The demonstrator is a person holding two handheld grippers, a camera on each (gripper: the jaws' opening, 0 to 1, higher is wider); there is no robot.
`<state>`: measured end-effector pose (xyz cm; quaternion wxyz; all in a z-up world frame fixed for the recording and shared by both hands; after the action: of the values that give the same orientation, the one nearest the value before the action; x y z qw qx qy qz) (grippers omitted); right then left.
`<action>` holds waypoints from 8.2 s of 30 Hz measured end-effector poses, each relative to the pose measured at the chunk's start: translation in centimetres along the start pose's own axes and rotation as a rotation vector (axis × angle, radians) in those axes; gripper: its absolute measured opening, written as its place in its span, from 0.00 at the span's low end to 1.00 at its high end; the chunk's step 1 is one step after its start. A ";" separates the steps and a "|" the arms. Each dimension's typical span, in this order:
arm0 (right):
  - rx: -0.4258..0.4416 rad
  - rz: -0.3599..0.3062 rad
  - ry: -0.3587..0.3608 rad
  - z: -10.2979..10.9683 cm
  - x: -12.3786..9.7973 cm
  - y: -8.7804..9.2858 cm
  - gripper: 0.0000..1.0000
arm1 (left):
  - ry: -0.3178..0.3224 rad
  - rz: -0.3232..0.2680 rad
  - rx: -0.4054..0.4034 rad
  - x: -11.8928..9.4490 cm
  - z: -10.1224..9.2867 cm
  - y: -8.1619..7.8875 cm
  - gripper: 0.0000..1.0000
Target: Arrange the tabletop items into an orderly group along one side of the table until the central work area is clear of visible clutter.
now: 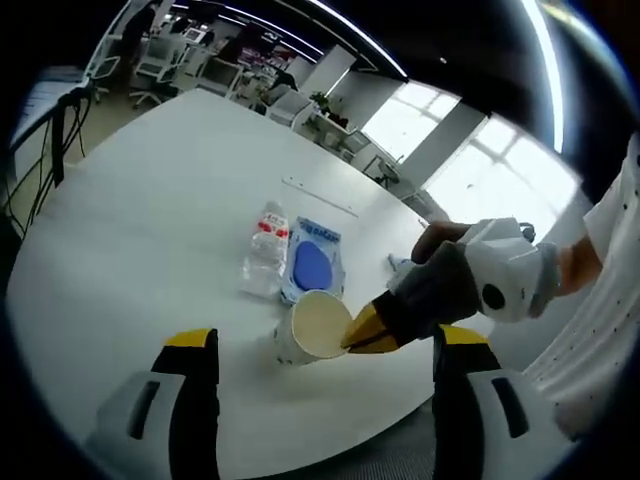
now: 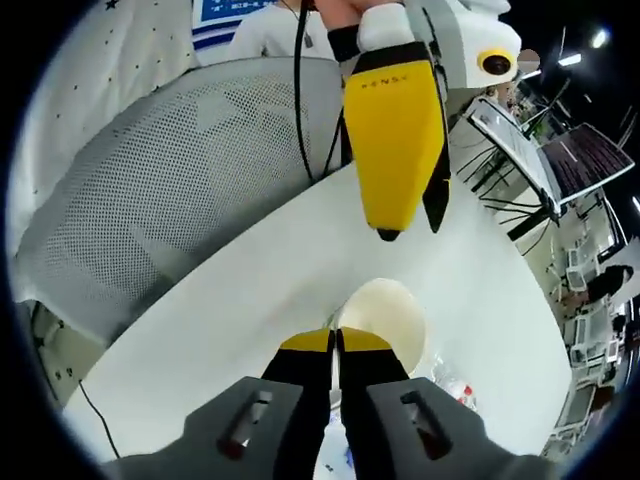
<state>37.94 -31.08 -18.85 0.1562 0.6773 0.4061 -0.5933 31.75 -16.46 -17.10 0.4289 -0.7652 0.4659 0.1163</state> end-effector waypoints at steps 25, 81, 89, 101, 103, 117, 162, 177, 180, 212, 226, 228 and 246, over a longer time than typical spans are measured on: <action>0.025 -0.006 -0.020 0.3 1.0 0.1 0.03 | 0.002 0.004 -0.010 0.3 0.0 0.3 0.90; 0.569 -0.166 0.178 1.1 -4.5 2.2 0.33 | 0.022 0.035 0.114 0.1 -2.3 -2.5 0.91; 0.759 -0.233 0.220 1.6 -5.5 3.3 0.33 | 0.033 0.048 0.147 0.3 -2.8 -3.1 0.91; 0.985 -0.301 0.274 3.0 -6.6 4.8 0.33 | 0.050 0.064 0.186 0.6 -3.5 -3.9 0.91; 1.006 -0.304 0.276 3.3 -6.7 4.9 0.32 | 0.053 0.068 0.193 0.7 -3.7 -4.0 0.91; 1.174 -0.335 0.333 5.0 -7.5 7.5 0.29 | 0.082 0.089 0.231 1.7 -5.2 -4.8 0.91; 1.122 -0.181 0.427 0.7 -9.3 18.7 0.27 | 0.103 0.096 0.229 4.4 -6.3 -6.1 0.91; 1.092 -0.148 0.390 -2.0 -7.9 20.9 0.27 | 0.089 0.081 0.212 4.2 -5.7 -6.4 0.90; 1.081 -0.141 0.378 -2.7 -7.6 21.3 0.27 | 0.087 0.081 0.208 4.2 -5.6 -6.4 0.90; 1.005 -0.095 0.157 -8.5 -2.2 24.5 0.22 | 0.060 0.083 0.170 4.8 -3.7 -6.5 0.90; 1.026 -0.074 -0.021 -10.8 0.3 25.6 0.17 | 0.051 0.070 0.144 4.9 -3.0 -6.6 0.89; 1.025 -0.069 -0.050 -11.0 0.5 25.7 0.15 | 0.051 0.067 0.138 4.9 -2.9 -6.6 0.89; 1.084 -0.031 -0.262 -11.9 2.3 26.1 0.09 | 0.052 0.052 0.107 5.2 -2.3 -6.1 0.89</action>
<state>65.13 -38.17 -25.09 -0.1741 0.5752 0.0297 -0.7987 38.97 -20.21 -15.32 0.4537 -0.7315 0.5023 0.0823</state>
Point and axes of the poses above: the point that each gripper's makers call its tool centre point, and the gripper's own axes: x roughly forward along the fingers, z roughly to its left, y roughly out of its underside, the point moved 9 cm from there along -x, roughly backward along the fingers, and after that the axes turned 10 degrees about z, right-handed, at the moved point
